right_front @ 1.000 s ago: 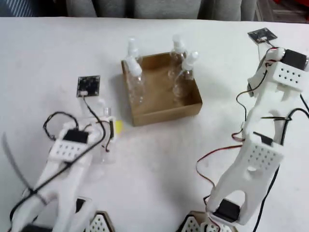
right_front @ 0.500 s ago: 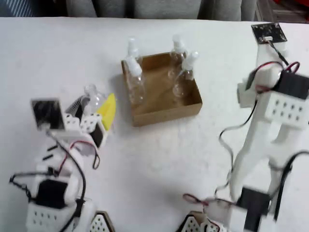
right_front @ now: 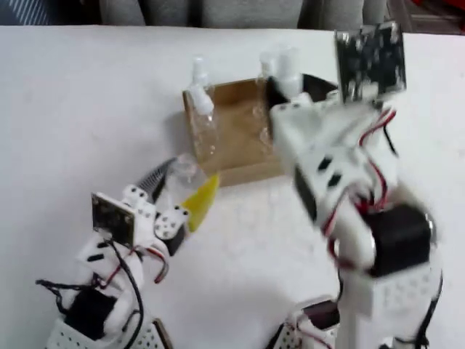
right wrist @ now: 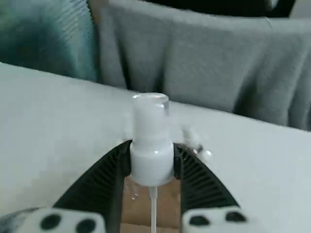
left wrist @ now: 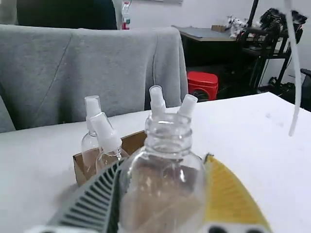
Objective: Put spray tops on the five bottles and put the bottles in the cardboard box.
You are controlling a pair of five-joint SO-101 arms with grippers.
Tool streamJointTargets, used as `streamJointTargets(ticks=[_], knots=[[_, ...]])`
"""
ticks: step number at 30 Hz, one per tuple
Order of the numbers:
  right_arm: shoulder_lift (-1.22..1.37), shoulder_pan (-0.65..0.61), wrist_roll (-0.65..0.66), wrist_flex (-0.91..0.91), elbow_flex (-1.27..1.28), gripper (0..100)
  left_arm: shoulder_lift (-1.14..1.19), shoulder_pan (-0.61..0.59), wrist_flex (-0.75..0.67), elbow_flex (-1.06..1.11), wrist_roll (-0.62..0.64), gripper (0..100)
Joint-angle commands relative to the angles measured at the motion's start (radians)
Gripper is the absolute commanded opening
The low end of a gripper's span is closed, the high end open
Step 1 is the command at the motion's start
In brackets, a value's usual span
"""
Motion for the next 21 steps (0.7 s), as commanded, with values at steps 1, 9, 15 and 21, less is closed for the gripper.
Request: streamJointTargets(ticks=[1,9,15,21], knots=[[-0.081,-0.145,-0.021,-0.059,-0.009,1.6,-0.042,0.015,-0.117,0.072,-0.006,2],[-0.139,-0.225,-0.181,-0.303,-0.003,1.6,-0.044,0.016,-0.163,0.129,-0.006,2],[-0.143,-0.226,-0.245,-0.444,0.115,1.6,-0.044,0.013,-0.157,0.11,-0.006,2],[-0.179,-0.251,-0.253,-0.596,0.319,1.6,-0.044,0.008,-0.157,0.114,-0.006,2]])
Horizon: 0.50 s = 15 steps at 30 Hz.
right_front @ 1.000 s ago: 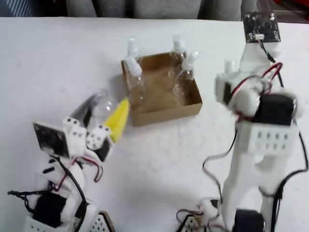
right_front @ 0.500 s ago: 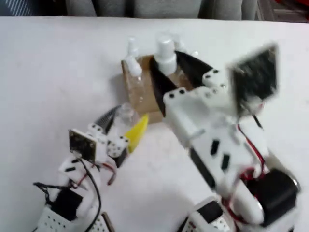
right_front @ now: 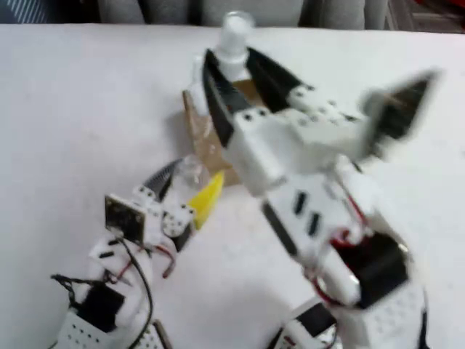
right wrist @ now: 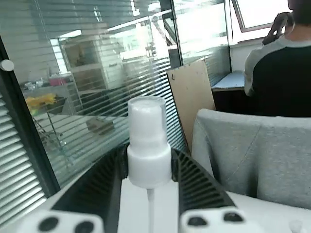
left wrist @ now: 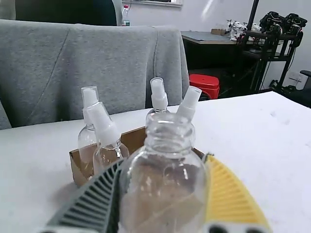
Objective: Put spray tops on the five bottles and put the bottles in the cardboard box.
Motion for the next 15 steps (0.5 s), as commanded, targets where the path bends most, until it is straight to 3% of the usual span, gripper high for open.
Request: streamJointTargets(ticks=[1,8,15], knots=[[-0.047,-0.045,-0.008,-0.081,0.061,1.6,-0.019,0.012,-0.029,-0.031,-0.006,2],[-0.077,-0.079,-0.005,-0.142,0.187,1.6,-0.019,0.012,-0.029,-0.029,-0.006,2],[-0.077,-0.081,-0.008,-0.093,0.193,1.5,-0.019,0.012,-0.028,-0.029,-0.006,2]])
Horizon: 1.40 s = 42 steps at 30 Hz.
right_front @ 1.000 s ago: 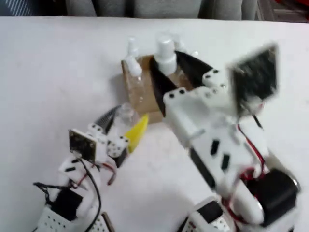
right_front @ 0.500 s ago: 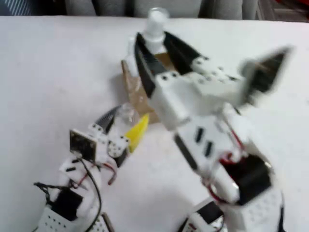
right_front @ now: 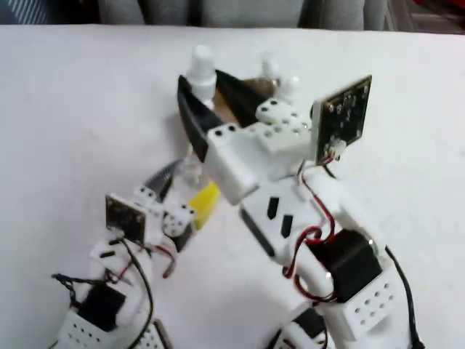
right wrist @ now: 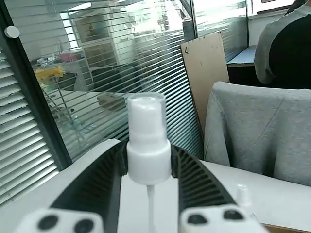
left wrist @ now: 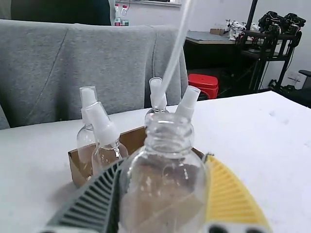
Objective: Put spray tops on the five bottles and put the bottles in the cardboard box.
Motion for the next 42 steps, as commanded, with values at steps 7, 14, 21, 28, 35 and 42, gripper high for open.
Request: streamJointTargets(ticks=[7,14,21,28,35,42], knots=[[-0.019,-0.004,-0.009,0.041,0.006,1.5,-0.019,0.008,-0.028,-0.029,-0.006,2],[-0.019,-0.004,-0.009,0.031,0.08,1.5,-0.019,0.008,-0.028,-0.029,-0.006,2],[-0.019,-0.008,-0.011,0.038,0.11,1.6,-0.019,0.008,-0.029,-0.029,-0.006,2],[-0.038,-0.008,-0.011,0.031,0.21,1.7,-0.019,0.008,-0.031,-0.029,-0.006,2],[-0.127,-0.062,-0.008,0.03,0.325,1.7,-0.019,0.008,-0.034,-0.029,-0.006,2],[-0.177,-0.068,-0.002,-0.031,0.451,1.9,-0.019,0.008,-0.034,-0.029,-0.006,2]])
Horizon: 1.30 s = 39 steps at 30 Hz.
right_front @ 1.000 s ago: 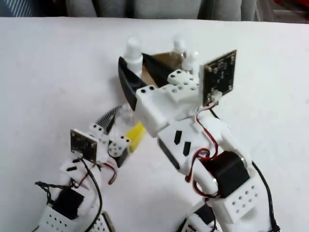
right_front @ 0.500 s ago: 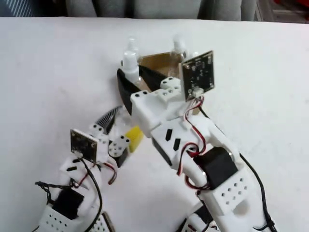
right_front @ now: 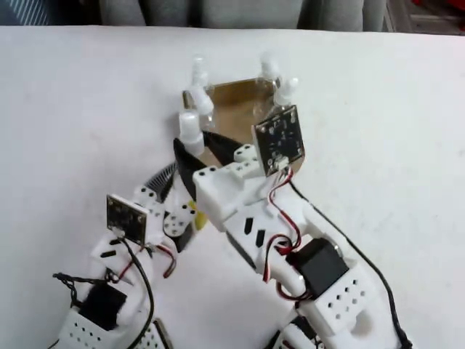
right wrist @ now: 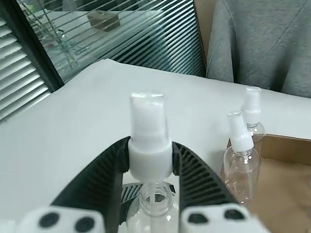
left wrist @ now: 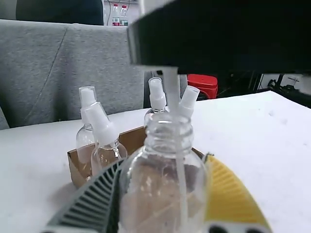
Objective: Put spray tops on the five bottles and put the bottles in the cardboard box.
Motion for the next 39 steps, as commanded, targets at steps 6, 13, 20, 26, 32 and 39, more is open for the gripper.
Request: streamJointTargets(ticks=[6,13,20,26,32,39], knots=[[-0.025,-0.016,-0.002,0.045,0.009,16.3,-0.019,0.004,-0.034,-0.029,-0.006,2],[-0.025,-0.016,0.005,0.081,-0.063,19.4,-0.019,0.005,-0.034,-0.029,-0.006,2],[-0.025,-0.015,0.061,0.194,-0.241,19.0,-0.019,0.004,-0.107,0.032,-0.006,2],[-0.024,-0.008,0.11,0.278,-0.331,3.6,-0.019,0.002,-0.16,0.063,-0.006,2],[-0.008,0.114,0.153,0.232,-0.339,0.9,-0.019,0.002,-0.16,0.061,-0.006,2],[0.216,0.292,0.146,0.193,-0.339,1.5,-0.019,0.002,-0.163,0.061,-0.006,2]])
